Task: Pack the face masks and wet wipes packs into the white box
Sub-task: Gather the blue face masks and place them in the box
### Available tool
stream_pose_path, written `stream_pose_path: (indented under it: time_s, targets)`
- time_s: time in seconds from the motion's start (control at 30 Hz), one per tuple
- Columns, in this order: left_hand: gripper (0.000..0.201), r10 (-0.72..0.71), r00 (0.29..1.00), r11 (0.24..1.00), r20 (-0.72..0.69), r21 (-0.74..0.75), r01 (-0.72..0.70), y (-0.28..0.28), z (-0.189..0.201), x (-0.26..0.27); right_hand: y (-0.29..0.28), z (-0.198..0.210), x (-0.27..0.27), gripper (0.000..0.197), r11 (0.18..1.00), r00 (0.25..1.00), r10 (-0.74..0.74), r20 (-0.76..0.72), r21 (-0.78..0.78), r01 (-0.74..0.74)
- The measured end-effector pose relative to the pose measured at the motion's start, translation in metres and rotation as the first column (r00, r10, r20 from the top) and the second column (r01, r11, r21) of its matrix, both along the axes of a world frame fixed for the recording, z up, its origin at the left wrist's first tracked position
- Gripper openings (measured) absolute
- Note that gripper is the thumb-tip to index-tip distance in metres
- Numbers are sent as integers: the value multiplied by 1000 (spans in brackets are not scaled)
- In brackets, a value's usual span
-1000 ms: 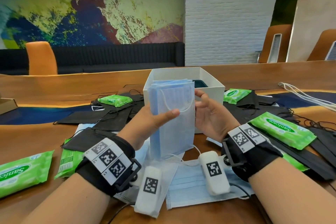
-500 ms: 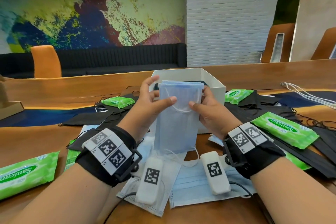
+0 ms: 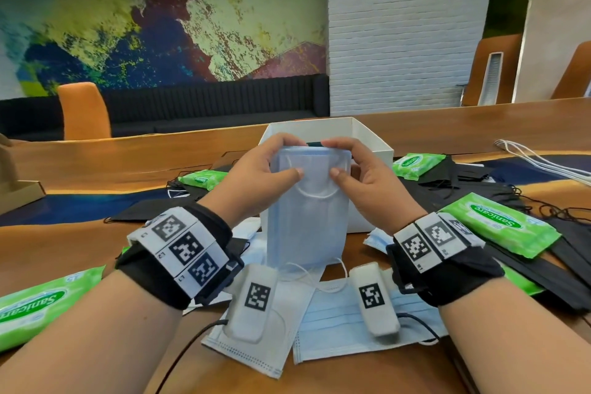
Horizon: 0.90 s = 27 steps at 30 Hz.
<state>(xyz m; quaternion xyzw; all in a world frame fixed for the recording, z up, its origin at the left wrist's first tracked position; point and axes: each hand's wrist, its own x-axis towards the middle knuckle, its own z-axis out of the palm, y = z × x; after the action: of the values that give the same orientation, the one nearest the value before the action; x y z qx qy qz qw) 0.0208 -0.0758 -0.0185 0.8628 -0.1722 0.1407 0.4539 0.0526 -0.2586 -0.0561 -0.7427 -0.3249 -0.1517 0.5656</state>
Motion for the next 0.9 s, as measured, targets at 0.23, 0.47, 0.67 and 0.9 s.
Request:
stream_pose_path:
  time_s: [0.23, 0.47, 0.67, 0.9]
  targets:
    - [11, 109, 993, 914, 38, 390, -115, 9, 13, 0, -2, 0, -1, 38, 999, 998, 41, -43, -27, -42]
    - [7, 202, 970, 926, 135, 296, -234, 19, 30, 2, -8, 3, 5, 35, 989, 991, -137, -1, 55, 137]
    - [8, 206, 979, 903, -1, -386, -191, 29, 47, 19, -20, 3, 13, 21, 923, 972, -224, -68, 305, 234]
    - [10, 131, 976, 589, -176, -778, -220, 27, 46, 53, -23, -1, 19, 15, 873, 949, -295, -114, 372, 316]
